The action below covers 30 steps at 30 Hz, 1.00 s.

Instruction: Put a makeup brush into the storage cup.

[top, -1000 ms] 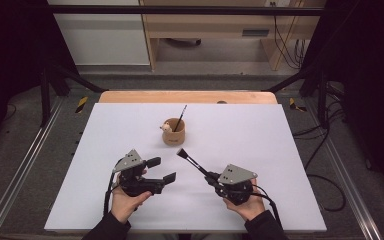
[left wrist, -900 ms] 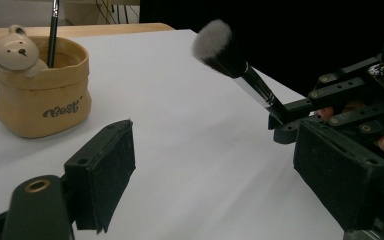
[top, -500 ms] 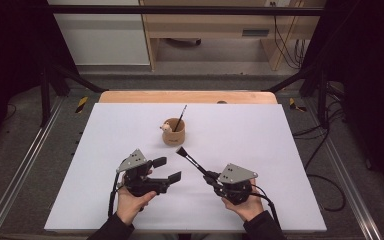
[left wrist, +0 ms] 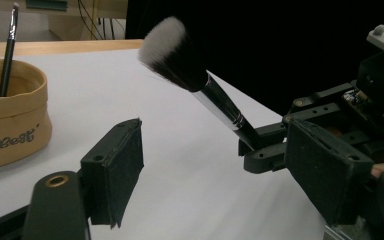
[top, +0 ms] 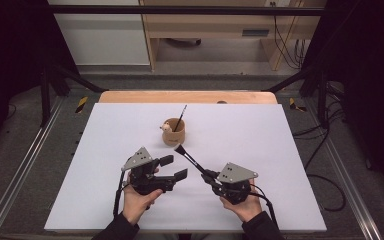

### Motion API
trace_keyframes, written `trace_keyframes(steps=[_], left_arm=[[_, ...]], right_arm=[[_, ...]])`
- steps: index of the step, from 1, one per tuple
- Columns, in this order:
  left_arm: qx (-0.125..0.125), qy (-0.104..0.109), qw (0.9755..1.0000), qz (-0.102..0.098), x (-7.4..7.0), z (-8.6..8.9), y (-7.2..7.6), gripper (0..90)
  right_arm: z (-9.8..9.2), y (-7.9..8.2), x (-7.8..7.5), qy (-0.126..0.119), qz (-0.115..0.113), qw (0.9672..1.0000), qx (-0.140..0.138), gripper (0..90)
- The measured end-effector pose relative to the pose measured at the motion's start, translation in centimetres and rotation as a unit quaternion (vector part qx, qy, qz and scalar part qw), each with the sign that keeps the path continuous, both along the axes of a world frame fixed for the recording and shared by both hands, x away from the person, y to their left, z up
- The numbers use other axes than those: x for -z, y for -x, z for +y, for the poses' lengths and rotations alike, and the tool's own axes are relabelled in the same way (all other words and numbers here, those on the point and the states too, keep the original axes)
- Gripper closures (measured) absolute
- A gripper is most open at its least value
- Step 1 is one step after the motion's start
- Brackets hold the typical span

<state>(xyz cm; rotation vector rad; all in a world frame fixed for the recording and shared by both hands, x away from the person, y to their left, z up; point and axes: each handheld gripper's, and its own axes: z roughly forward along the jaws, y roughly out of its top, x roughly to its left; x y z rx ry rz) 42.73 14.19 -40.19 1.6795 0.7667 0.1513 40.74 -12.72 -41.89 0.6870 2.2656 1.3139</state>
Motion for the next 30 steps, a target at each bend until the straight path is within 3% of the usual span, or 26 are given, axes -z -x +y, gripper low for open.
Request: trace_keyframes(steps=[11,20,30], left_arm=[[0.004,0.018,0.9998,0.008,-0.3,-1.1,-0.4,29.1],[0.009,0.017,0.9998,0.008,-0.2,-1.5,-0.5,35.0],[0.013,0.026,0.9995,0.014,-0.1,-1.3,-0.5,49.1]], right_arm=[[0.3,0.1,-0.2,-0.008,-0.002,1.0000,-0.005,79.6],[0.8,0.4,-0.3,-0.013,-0.003,0.9998,-0.016,79.5],[1.3,0.5,-0.2,-0.017,-0.004,0.9995,-0.027,79.6]])
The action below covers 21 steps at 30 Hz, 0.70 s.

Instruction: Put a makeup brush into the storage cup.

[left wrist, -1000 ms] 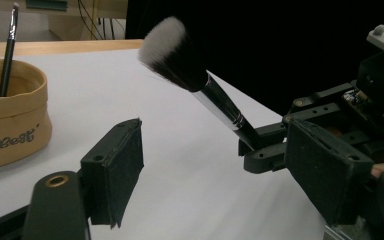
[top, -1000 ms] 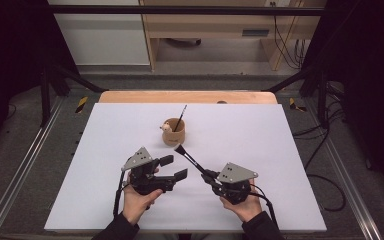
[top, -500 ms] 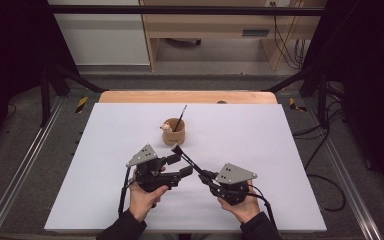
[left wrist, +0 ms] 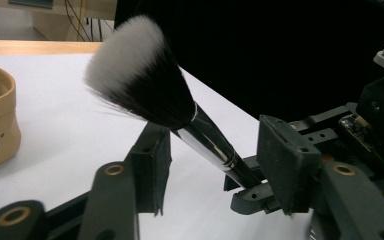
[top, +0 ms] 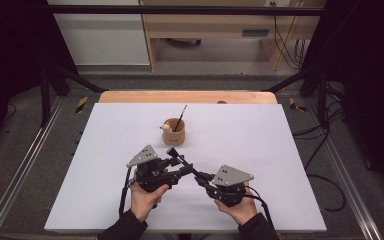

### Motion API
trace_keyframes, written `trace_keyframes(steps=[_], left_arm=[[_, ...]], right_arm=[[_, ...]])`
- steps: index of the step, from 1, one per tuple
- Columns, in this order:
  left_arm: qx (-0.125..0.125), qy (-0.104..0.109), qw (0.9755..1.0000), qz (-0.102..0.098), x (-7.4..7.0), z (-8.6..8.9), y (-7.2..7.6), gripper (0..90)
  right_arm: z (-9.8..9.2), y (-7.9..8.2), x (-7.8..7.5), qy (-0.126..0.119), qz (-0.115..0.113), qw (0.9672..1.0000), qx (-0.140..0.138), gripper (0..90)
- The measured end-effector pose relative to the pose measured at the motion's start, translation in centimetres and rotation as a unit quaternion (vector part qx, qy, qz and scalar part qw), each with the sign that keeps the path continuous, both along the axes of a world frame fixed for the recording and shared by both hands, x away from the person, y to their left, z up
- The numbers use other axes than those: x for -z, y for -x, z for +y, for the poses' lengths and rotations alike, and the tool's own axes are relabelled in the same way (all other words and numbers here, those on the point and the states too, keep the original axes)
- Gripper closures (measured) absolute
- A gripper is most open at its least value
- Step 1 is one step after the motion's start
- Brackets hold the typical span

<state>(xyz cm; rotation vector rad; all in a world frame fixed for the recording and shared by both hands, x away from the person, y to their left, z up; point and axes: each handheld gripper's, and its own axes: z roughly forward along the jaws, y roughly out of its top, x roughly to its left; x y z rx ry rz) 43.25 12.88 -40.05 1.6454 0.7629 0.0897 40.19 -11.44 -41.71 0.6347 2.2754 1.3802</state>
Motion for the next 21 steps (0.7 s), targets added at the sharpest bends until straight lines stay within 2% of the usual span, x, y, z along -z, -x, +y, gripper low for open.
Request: trace_keyframes(steps=[10,21], left_arm=[[0.004,0.007,1.0000,0.004,0.04,0.28,-0.04,62.6],[0.011,0.018,0.9997,0.011,0.00,0.43,-0.04,66.7]], right_arm=[[-0.02,0.04,0.05,-0.003,-0.002,1.0000,-0.005,79.6],[0.03,-0.01,0.17,-0.005,0.000,0.9999,-0.011,79.4]])
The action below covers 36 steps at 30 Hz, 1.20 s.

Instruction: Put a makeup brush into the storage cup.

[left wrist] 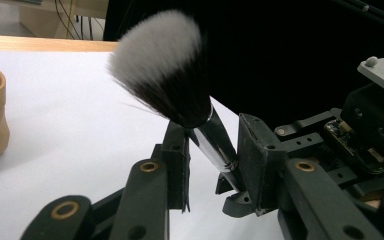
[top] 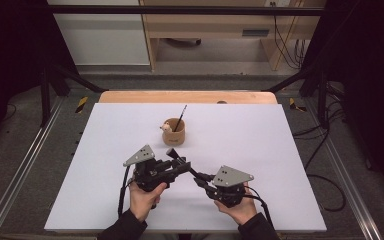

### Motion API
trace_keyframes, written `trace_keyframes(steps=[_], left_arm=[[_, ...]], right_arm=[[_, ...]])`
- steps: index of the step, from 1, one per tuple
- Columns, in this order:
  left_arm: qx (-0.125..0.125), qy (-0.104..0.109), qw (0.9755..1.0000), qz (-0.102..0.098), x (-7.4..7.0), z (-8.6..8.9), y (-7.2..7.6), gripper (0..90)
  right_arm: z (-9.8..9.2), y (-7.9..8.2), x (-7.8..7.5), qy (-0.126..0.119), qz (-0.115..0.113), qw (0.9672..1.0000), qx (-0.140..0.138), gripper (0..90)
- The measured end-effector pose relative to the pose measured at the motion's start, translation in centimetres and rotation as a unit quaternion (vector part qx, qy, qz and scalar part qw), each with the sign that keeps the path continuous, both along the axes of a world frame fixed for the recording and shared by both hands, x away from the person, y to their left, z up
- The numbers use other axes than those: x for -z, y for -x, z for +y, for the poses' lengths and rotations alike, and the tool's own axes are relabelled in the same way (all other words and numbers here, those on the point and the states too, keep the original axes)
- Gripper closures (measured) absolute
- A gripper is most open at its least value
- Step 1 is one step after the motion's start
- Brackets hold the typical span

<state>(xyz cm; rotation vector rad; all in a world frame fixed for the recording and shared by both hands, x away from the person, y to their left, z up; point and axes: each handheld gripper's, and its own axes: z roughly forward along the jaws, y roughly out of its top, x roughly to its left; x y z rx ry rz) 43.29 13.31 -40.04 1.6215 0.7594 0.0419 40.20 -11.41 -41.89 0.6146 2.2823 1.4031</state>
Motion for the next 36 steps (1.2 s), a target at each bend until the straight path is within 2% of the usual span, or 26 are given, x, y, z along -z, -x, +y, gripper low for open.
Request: trace_keyframes(steps=[9,23,34,36], left_arm=[[0.008,0.007,0.9999,0.003,-0.06,-0.06,0.11,70.4],[0.022,0.016,0.9996,-0.007,-0.36,-0.34,0.64,76.4],[0.024,0.009,0.9995,-0.020,-0.47,-0.39,0.89,76.9],[0.018,0.004,0.9995,-0.025,-0.58,-0.34,0.94,77.0]], right_arm=[[0.11,-0.04,0.11,0.002,0.001,1.0000,-0.003,79.3],[0.37,0.03,0.25,0.006,0.000,1.0000,-0.005,79.3],[0.49,0.05,0.29,0.005,0.002,1.0000,-0.007,79.0],[0.48,0.05,0.27,0.003,0.002,1.0000,-0.005,78.1]])
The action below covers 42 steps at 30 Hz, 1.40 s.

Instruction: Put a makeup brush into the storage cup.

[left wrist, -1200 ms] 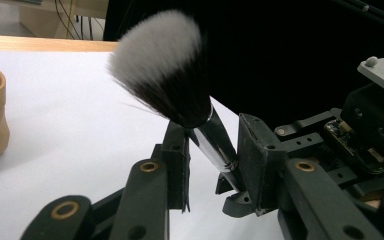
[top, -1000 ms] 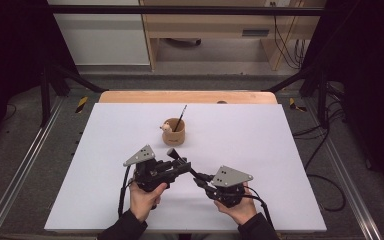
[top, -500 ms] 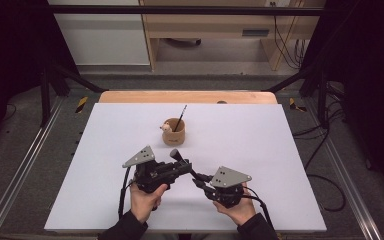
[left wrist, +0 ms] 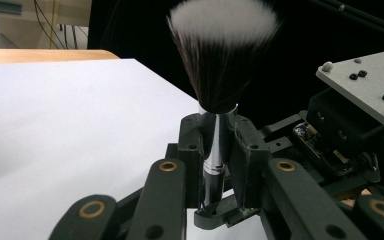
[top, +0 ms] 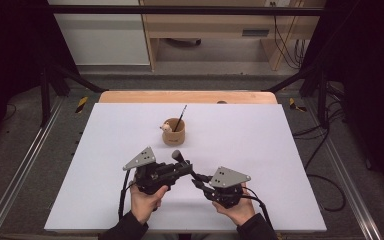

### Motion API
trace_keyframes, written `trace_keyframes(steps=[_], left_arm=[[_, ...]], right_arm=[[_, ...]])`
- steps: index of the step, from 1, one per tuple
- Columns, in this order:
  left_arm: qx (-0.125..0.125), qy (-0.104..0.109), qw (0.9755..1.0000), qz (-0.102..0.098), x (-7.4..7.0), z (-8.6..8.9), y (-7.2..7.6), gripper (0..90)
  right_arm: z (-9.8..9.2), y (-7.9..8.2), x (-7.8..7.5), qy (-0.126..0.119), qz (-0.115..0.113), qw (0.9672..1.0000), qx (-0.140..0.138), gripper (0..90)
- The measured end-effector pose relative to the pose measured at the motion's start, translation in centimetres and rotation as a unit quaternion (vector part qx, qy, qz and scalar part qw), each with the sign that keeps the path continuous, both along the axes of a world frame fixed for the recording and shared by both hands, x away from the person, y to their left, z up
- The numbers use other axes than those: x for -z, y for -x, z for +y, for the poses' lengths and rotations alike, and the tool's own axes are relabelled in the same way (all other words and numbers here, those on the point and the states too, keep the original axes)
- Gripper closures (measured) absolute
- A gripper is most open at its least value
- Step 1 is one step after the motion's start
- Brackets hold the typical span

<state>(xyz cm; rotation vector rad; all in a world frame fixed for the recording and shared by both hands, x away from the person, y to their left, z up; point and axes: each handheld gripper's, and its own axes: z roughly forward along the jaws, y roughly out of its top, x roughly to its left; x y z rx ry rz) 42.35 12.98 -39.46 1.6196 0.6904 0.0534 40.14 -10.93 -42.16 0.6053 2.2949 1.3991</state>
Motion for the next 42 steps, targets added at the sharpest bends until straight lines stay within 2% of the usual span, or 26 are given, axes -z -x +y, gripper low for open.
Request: trace_keyframes(steps=[2,7,9,10,14,15,17,21,32,33,39,42], left_arm=[[-0.006,-0.006,1.0000,-0.005,-0.1,0.1,0.0,77.1],[-0.024,-0.011,0.9996,-0.009,-0.4,0.9,-0.2,77.0],[-0.027,-0.015,0.9995,-0.010,-0.4,1.1,-0.2,77.1],[-0.032,-0.020,0.9992,-0.010,-0.4,1.3,-0.3,77.1],[-0.040,-0.026,0.9988,-0.011,-0.5,1.7,-0.4,77.1],[-0.043,-0.027,0.9986,-0.012,-0.5,1.8,-0.5,77.1],[-0.047,-0.031,0.9983,-0.014,-0.5,2.1,-0.5,77.1],[-0.059,-0.037,0.9975,-0.012,-0.7,3.0,-0.7,77.1],[-0.075,-0.049,0.9960,-0.010,-0.8,4.4,-0.8,77.1],[-0.080,-0.051,0.9955,-0.011,-0.9,4.7,-0.9,77.1],[-0.091,-0.054,0.9943,-0.011,-1.1,5.5,-0.9,77.1],[-0.102,-0.053,0.9934,-0.011,-1.3,6.1,-1.0,77.1]], right_arm=[[0.0,0.0,0.0,-0.002,0.001,1.0000,0.001,76.9],[-0.5,-0.2,-0.2,-0.020,0.008,0.9997,0.009,65.8],[-0.6,-0.2,-0.2,-0.022,0.009,0.9997,0.011,64.1],[-0.8,-0.2,-0.4,-0.029,0.010,0.9994,0.017,59.5],[-1.3,-0.4,-0.6,-0.039,0.017,0.9987,0.029,55.7],[-1.7,-0.4,-0.8,-0.048,0.020,0.9980,0.037,51.0],[-1.9,-0.5,-0.8,-0.049,0.021,0.9976,0.043,48.6],[-2.9,-0.7,-1.0,-0.054,0.021,0.9957,0.072,40.7],[-4.7,-1.2,-1.4,-0.064,0.033,0.9910,0.113,27.3],[-5.2,-1.4,-1.5,-0.064,0.034,0.9896,0.124,23.8],[-6.7,-1.5,-1.8,-0.072,0.034,0.9861,0.146,20.2],[-7.2,-1.6,-1.9,-0.072,0.035,0.9853,0.151,19.0]])
